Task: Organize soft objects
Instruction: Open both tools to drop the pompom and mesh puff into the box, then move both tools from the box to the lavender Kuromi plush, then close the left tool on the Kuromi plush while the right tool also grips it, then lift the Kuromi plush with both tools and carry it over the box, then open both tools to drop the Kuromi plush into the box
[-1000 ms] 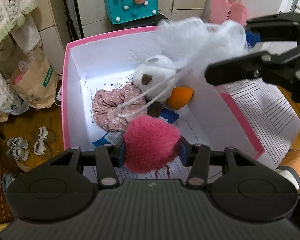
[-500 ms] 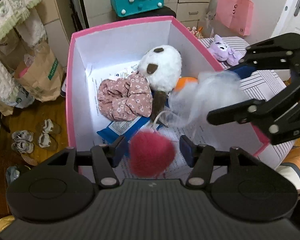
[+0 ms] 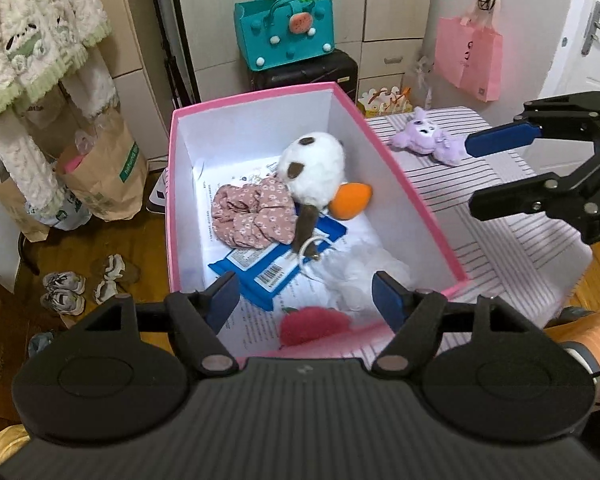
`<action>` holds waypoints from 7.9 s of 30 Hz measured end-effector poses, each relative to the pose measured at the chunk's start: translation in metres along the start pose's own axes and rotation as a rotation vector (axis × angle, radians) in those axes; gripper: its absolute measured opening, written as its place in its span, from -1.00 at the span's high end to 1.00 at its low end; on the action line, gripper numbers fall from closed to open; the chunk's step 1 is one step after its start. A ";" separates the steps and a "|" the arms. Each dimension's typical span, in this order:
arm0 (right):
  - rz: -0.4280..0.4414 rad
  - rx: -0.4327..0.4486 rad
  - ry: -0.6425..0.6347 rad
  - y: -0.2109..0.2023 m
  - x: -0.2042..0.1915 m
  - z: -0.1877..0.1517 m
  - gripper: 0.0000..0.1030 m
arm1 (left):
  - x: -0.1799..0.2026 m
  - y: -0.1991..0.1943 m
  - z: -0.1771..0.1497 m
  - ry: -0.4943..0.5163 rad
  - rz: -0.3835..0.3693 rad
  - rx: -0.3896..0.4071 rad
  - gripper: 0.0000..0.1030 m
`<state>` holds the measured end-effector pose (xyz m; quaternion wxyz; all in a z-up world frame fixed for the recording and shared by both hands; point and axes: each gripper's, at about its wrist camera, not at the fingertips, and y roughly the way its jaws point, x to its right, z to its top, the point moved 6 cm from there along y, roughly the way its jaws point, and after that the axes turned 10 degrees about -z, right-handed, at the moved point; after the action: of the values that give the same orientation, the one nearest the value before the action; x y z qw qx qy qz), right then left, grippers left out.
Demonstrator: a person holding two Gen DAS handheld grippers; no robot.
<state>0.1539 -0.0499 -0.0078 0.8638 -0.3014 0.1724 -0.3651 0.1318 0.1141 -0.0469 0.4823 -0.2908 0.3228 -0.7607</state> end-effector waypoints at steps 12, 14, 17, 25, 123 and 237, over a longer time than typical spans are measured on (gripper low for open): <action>0.013 0.043 -0.023 -0.083 0.006 -0.036 -0.36 | 0.068 -0.035 -0.009 0.091 0.006 -0.004 -0.53; 0.004 0.035 -0.010 -0.093 0.011 -0.047 -0.36 | 0.079 -0.033 -0.012 0.106 -0.021 -0.019 -0.53; -0.029 0.029 -0.009 -0.104 0.019 -0.061 -0.37 | 0.097 -0.028 -0.014 0.141 -0.041 -0.036 -0.53; -0.078 0.051 0.014 -0.127 0.042 -0.091 -0.39 | 0.137 -0.005 0.000 0.198 -0.104 -0.038 -0.57; -0.199 -0.006 0.300 0.057 0.194 -0.129 -0.06 | 0.148 0.242 0.069 -0.351 -0.217 0.204 0.09; 0.046 -0.148 0.071 0.158 0.016 0.048 -0.33 | -0.105 0.073 0.079 -0.293 -0.060 0.239 0.15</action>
<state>0.2727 0.0446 -0.0741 0.8405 -0.3473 0.2365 -0.3420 0.2701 0.1707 -0.0675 0.5326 -0.3485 0.1475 -0.7571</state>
